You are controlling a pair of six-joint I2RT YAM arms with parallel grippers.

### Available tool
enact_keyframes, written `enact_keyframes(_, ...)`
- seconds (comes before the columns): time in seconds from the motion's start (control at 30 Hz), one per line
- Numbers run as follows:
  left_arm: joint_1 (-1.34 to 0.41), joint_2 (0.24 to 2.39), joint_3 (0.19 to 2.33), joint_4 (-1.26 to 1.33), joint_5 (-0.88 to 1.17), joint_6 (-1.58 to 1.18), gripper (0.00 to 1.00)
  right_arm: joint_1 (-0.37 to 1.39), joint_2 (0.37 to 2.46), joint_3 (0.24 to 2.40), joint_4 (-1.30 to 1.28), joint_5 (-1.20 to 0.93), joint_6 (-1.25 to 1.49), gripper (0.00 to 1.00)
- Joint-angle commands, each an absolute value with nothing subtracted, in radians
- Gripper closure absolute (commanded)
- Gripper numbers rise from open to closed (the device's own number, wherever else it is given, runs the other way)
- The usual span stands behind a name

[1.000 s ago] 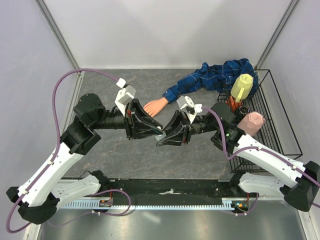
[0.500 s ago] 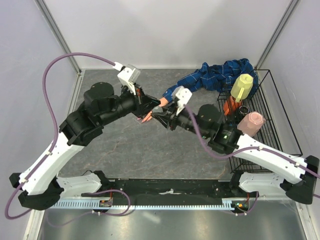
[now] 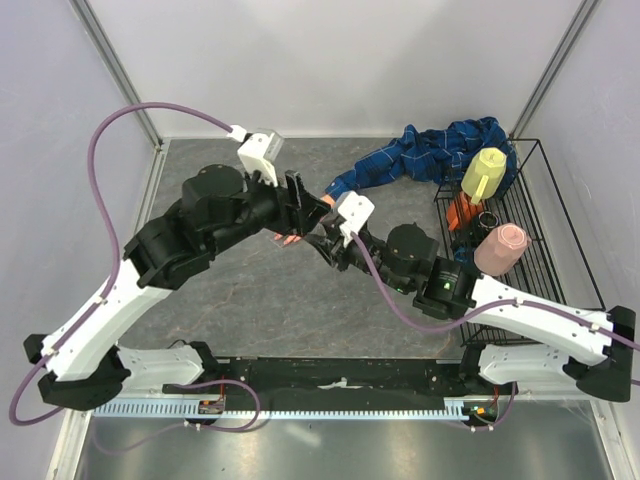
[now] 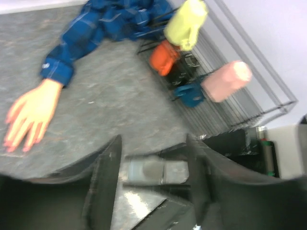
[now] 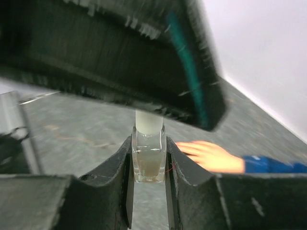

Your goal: Paint the nails

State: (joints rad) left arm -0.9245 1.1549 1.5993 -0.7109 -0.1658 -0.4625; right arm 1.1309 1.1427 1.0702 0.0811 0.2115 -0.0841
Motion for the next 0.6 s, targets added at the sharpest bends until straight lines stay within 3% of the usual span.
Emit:
enact_keyframes(0.0, -0.888, 1.068, 1.569, -0.612, 0.032, -0.480, 0.27, 1.118, 1.072, 1.043, 0.107, -0.049, -0.071, 1.00)
enact_keyframes(0.13, -0.861, 0.971, 1.494, -0.546, 0.155, -0.424, 0.21, 1.005, 1.025, 1.022, 0.107, -0.286, 0.047, 1.00)
enact_keyframes(0.3, -0.859, 0.861, 1.381, -0.433, 0.357, -0.380, 0.30, 0.864, 1.031, 1.020, 0.133, -0.599, 0.164, 1.00)
enact_keyframes(0.4, -0.858, 0.867, 1.365, -0.433, 0.396, -0.399, 0.31, 0.809, 1.037, 0.994, 0.237, -0.799, 0.274, 1.00)
enact_keyframes(0.57, -0.858, 0.891, 1.359, -0.407, 0.475, -0.393, 0.24, 0.747, 1.049, 0.924, 0.549, -0.984, 0.532, 1.00)
